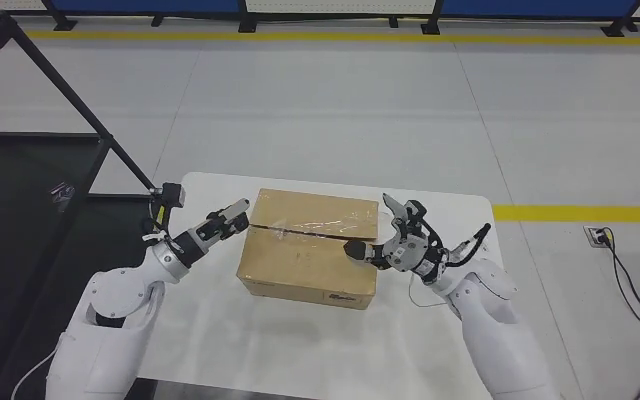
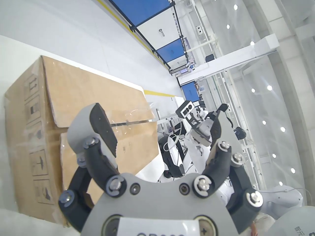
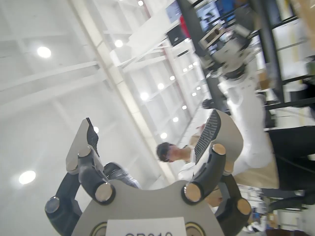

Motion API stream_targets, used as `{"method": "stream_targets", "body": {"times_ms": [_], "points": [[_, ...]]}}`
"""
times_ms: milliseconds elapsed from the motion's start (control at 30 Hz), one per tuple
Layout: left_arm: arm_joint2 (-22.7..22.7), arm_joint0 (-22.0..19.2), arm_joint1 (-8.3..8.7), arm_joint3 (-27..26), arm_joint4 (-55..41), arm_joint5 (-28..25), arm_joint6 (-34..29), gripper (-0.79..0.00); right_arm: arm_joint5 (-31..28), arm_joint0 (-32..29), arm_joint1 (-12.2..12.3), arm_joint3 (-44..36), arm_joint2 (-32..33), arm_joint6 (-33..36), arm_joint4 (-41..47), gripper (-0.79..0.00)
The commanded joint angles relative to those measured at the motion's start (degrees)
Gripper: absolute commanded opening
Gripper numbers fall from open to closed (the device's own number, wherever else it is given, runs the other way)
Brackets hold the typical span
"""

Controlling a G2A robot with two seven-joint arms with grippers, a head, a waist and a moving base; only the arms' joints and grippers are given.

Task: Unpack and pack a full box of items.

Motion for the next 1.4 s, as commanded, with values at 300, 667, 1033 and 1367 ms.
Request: {"method": "stream_targets", "body": {"times_ms": [300,667,1033,1367], "points": [[2.07,1.2,-0.47,-0.57,-2.19,0.4,2.7,0.0,-3.9,-1.4,0.04,-1.54,1.33,-2.54,-0.43,0.0],[1.29,2.44,-0.75,-3.8,-0.9,2.05,10.15,0.0,-17.71,-8.59,1.0,-7.36,7.62,0.06,-2.66,0.0],[2.26,-0.66,-0.26,-3.36,-3.48,6.01,-3.49,0.0,-20.7,-5.67,0.92,-8.26,0.92,-5.93,-19.63,0.0],[11.27,-12.01,-1.77,8.49,-3.49,9.63,-8.79,0.0,-23.14,-4.58,0.96,-4.89,-0.02,-6.29,-20.61,0.0]]}}
